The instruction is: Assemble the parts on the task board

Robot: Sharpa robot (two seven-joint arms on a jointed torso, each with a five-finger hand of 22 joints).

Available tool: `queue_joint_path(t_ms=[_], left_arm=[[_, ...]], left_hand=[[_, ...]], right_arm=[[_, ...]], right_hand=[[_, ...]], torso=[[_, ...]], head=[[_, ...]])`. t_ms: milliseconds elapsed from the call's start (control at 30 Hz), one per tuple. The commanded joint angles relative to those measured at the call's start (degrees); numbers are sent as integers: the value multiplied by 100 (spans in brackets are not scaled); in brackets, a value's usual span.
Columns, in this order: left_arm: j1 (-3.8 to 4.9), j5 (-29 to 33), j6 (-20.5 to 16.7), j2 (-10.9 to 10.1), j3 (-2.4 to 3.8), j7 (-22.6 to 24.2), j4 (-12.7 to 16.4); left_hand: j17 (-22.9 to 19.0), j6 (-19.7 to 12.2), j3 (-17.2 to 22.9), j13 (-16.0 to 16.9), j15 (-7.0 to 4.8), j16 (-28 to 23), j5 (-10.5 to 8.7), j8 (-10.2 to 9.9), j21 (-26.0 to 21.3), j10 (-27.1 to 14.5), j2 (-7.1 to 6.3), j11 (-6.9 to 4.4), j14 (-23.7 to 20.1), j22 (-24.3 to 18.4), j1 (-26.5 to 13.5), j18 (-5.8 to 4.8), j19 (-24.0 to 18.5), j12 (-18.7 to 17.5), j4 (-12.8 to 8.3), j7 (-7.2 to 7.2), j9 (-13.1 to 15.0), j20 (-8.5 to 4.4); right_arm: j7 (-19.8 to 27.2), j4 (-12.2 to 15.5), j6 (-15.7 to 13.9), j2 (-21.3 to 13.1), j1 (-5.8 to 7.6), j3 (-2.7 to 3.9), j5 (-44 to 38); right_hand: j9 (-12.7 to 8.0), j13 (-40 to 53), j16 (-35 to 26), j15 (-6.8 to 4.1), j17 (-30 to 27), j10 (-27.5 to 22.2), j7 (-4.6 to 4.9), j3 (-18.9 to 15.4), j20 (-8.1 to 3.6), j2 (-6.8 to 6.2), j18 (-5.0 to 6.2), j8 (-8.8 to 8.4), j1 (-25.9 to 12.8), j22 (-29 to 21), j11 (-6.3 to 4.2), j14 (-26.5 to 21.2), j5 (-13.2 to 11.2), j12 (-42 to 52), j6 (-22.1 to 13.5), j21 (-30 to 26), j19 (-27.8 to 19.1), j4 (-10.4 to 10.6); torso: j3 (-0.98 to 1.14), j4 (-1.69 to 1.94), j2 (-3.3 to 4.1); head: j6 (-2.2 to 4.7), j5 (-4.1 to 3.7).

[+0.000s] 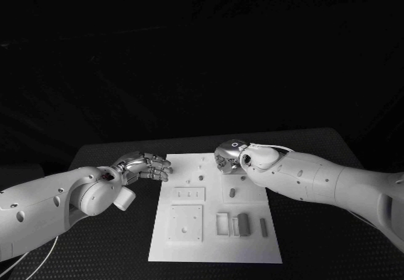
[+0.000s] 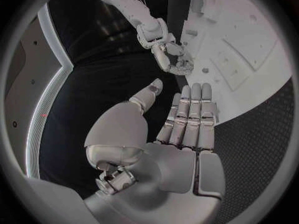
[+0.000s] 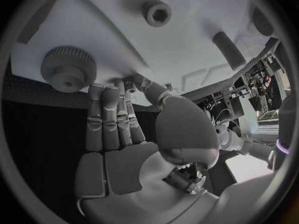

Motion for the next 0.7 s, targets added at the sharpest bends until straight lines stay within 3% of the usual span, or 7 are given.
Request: queue_joint_path(t_ms=[33,167,367,467,700], left_arm=[[-3,31,92,22,4,42,-1],[-6,31,99,33,4,43,-8],[-7,31,94,29,4,43,-13],[-7,31,95,25,4,42,-13],[-8,31,91,30,4,45,-18]], left_hand=[[7,24,-22,8,-2,-19,27,-40,-21,10,4,13,38,5,-53,32,36,-28,-2,195,-10,-10],[9,24,-23,9,-2,-20,27,-42,-22,10,5,13,38,6,-55,32,37,-29,-2,195,-11,-10],[11,23,-24,9,-1,-21,27,-44,-22,9,7,14,38,7,-57,32,37,-31,-1,196,-12,-10],[12,23,-24,9,-1,-22,27,-45,-23,9,7,14,38,7,-58,32,38,-32,0,196,-12,-10],[15,24,-24,9,-1,-24,27,-47,-24,9,9,14,39,8,-57,33,38,-33,-1,196,-14,-10]], right_arm=[[-34,-45,750,44,-184,-119,-97],[-24,-31,829,52,-190,-131,-97],[-25,-18,748,24,-190,-131,-80],[-39,9,683,9,-190,-130,47],[-204,109,394,-21,-190,-126,134]], right_hand=[[3,-25,22,-5,-10,-47,0,39,-1,41,174,-39,-39,125,29,-34,35,-58,-48,39,-43,5],[3,3,41,7,-25,-77,8,74,10,143,174,-61,-26,125,42,-75,35,-79,-61,53,-89,-3],[24,86,126,-11,-44,-26,-16,265,15,410,174,-52,52,126,23,-80,45,-64,20,129,-110,8],[44,139,177,-39,-57,46,-43,405,10,615,174,-27,-17,125,-6,-53,43,-35,100,184,-85,17],[70,203,238,-69,-80,112,-71,525,-22,619,174,-9,-114,125,-39,-17,39,-18,173,266,-49,2]], torso=[[-1,53,4],[-3,54,3],[-3,49,5],[2,48,4],[1,48,4]], head=[[-4,8],[-12,38],[-12,37],[-18,44],[-9,55]])
